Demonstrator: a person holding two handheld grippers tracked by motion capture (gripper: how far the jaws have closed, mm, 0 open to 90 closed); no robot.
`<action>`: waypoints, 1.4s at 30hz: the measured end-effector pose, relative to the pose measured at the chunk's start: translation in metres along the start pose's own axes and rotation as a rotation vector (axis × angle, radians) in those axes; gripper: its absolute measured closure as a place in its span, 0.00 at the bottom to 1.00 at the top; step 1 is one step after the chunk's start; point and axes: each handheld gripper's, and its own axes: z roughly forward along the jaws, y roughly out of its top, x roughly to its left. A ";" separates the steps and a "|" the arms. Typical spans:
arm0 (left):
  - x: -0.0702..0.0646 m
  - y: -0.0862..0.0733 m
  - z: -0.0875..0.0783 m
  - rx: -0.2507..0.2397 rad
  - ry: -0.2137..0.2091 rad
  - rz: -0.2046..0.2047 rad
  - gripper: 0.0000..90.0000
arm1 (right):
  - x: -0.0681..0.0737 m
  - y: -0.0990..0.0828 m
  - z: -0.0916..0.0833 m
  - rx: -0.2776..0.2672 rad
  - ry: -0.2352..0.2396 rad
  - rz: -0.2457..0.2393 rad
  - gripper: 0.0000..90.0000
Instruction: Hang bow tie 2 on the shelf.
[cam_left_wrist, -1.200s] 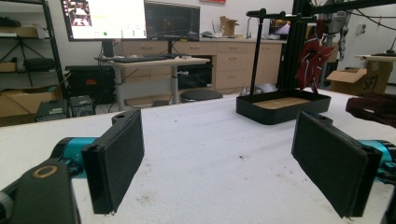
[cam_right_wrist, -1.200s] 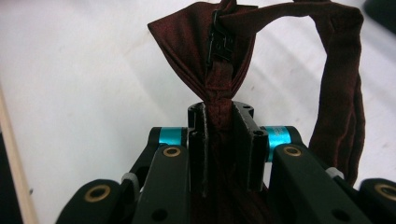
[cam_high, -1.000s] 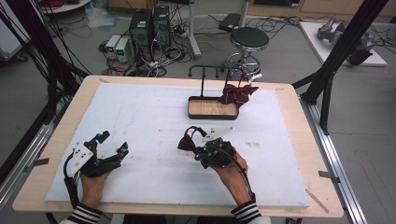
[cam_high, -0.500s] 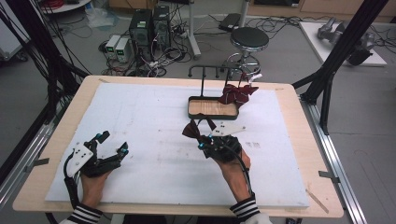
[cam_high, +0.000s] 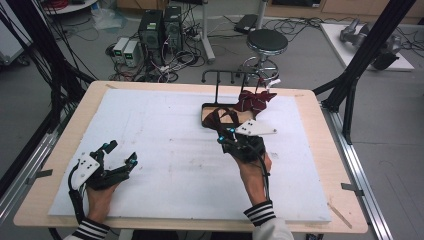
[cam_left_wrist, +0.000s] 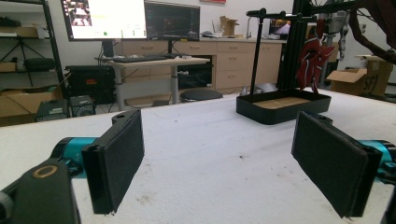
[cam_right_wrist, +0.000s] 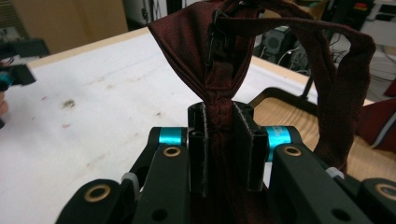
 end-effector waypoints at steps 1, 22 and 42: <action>0.000 0.000 0.000 0.002 0.001 0.003 0.19 | -0.002 0.001 0.000 -0.007 -0.005 0.000 0.86; 0.001 0.000 0.000 0.001 0.000 -0.003 0.19 | -0.028 0.033 0.007 -0.098 -0.094 0.035 0.86; 0.001 0.000 0.000 0.000 0.001 -0.008 0.19 | -0.050 0.060 0.029 -0.123 -0.096 0.076 0.86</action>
